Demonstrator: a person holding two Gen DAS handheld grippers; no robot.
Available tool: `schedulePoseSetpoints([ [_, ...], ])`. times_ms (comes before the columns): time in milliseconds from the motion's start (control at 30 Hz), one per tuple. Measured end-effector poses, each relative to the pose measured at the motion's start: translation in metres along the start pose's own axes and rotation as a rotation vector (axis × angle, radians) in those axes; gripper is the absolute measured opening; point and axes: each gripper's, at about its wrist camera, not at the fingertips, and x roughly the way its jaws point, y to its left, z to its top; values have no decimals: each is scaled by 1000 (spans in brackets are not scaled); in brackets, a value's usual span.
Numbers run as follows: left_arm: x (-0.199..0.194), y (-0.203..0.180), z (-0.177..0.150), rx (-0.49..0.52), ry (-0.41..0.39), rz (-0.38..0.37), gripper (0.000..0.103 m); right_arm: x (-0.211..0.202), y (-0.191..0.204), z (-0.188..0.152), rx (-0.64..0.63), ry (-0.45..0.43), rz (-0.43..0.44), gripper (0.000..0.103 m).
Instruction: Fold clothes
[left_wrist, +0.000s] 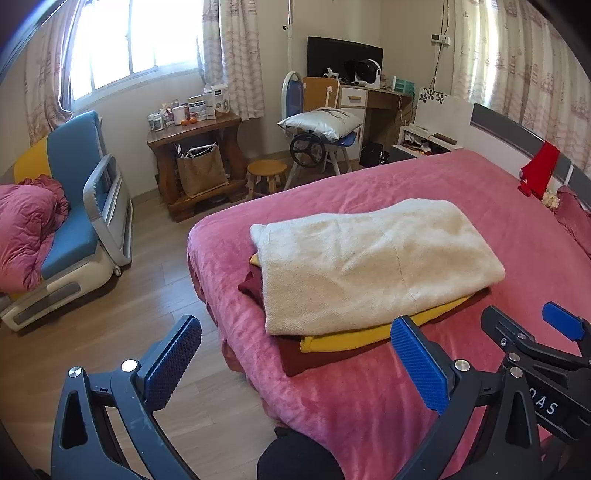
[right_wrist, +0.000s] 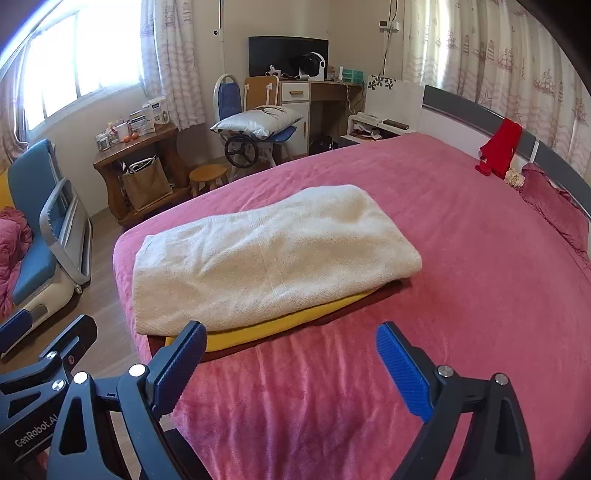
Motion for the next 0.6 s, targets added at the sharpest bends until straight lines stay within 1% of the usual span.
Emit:
schedulePoseSetpoints([
  [100,2,0,1,-2,9,2,103,-1,-1,1,-1,-2,-3,95],
  [200,5,-1,2,-2,20,19,103,-2,-3,2,3,-2,1,95],
  [367,4,2,0,-20,29,78,103,-3,-5,3,15,-14,1,95],
  [500,2,9,0,-63,30,82,103,-3,-7,2,15,-12,8,95],
  [600,0,11,2,-70,26,82,103,-3,-7,2,13,-12,10,95],
])
